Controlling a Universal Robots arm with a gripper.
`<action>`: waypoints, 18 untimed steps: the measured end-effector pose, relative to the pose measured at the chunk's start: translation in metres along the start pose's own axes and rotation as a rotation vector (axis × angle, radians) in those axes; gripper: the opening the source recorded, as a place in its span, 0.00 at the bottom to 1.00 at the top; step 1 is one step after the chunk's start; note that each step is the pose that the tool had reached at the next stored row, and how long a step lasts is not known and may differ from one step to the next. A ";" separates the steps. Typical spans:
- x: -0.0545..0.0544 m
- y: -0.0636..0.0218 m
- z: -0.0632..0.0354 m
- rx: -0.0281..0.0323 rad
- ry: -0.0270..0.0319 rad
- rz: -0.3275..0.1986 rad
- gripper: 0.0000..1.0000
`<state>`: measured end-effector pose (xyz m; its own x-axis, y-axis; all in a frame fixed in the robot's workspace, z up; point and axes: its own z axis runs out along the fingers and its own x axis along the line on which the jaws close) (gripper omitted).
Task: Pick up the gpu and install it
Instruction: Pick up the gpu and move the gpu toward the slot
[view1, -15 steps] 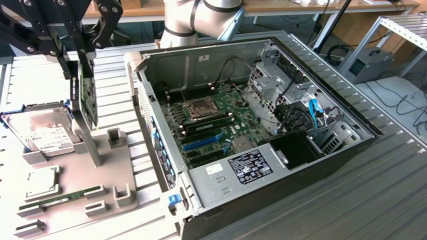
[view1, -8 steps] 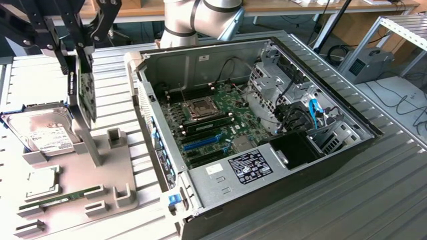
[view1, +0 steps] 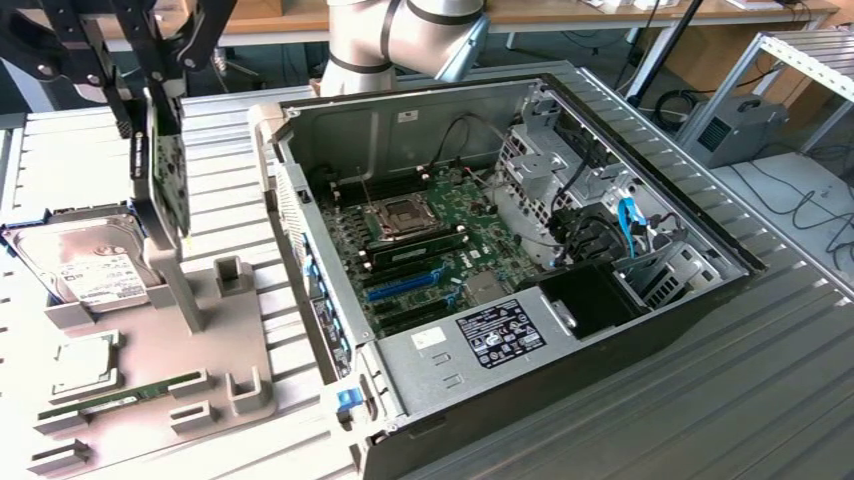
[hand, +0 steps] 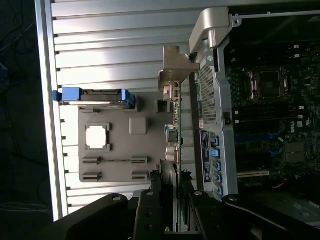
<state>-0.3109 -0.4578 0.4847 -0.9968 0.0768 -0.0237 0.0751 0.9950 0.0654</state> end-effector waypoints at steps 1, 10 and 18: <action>0.000 0.0001 -0.0010 0.0000 0.0000 0.000 0.26; 0.000 0.0006 -0.0091 0.0000 -0.0001 0.000 0.26; 0.000 0.0011 -0.0167 -0.0001 -0.0001 0.000 0.26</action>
<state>-0.3109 -0.4578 0.5014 -0.9968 0.0768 -0.0238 0.0751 0.9950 0.0655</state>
